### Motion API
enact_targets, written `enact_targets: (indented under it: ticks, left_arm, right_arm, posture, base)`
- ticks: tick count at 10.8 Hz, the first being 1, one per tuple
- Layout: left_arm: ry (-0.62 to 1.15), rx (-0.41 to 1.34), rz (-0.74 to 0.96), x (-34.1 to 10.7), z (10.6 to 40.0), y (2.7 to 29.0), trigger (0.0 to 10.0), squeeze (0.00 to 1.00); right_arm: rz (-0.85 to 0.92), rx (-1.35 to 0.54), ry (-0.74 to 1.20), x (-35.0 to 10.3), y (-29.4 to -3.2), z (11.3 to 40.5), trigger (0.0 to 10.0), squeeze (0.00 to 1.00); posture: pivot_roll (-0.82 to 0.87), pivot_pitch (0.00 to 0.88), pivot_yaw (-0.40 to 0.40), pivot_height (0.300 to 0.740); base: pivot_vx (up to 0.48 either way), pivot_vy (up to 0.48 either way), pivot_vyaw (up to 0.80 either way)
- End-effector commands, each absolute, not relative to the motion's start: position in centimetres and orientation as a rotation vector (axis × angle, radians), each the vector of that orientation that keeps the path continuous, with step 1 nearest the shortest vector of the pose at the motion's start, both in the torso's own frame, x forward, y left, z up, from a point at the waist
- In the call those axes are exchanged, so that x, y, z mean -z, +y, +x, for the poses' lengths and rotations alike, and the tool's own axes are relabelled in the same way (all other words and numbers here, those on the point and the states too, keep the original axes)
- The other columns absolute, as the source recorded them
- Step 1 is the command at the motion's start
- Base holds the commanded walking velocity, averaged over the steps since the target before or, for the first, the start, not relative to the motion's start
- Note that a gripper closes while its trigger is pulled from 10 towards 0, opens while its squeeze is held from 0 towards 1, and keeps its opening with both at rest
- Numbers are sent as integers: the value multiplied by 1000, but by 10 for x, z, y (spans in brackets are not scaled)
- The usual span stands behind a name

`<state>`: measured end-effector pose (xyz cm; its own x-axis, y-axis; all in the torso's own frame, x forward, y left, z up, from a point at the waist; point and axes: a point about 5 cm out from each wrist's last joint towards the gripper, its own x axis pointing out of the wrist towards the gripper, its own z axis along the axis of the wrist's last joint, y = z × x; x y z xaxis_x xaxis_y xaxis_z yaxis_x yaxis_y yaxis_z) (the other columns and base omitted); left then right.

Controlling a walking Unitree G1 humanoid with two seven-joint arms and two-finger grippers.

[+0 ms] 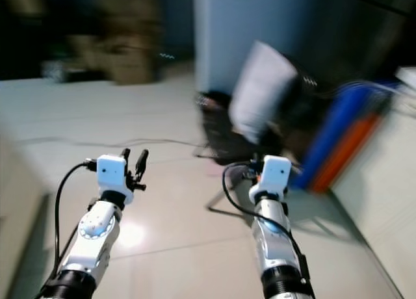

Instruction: Kitchen organization

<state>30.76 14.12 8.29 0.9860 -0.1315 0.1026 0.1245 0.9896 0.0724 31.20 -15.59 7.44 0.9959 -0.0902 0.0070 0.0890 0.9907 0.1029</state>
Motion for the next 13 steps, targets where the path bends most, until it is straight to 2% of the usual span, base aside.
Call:
enact_targets:
  ticks: [1, 7, 13]
  left_arm:
    - [-99, 120, 68, -82, 308, 143, 10000, 0]
    - [-86, 140, 70, -81, 309, 141, 10000, 0]
    - [-72, 137, 72, -79, 307, 140, 10000, 0]
  right_arm:
    - [122, 100, 0, -72, -156, 312, 10000, 0]
    - [146, 129, 4, -68, -159, 307, 10000, 0]
    - [151, 118, 6, -65, -158, 304, 10000, 0]
  posture:
    - [120, 0, 13, 740]
    - [107, 10, 45, 740]
    - [109, 19, 43, 740]
  base:
    - [0, 0, 800]
    - [0, 0, 800]
    - [0, 0, 800]
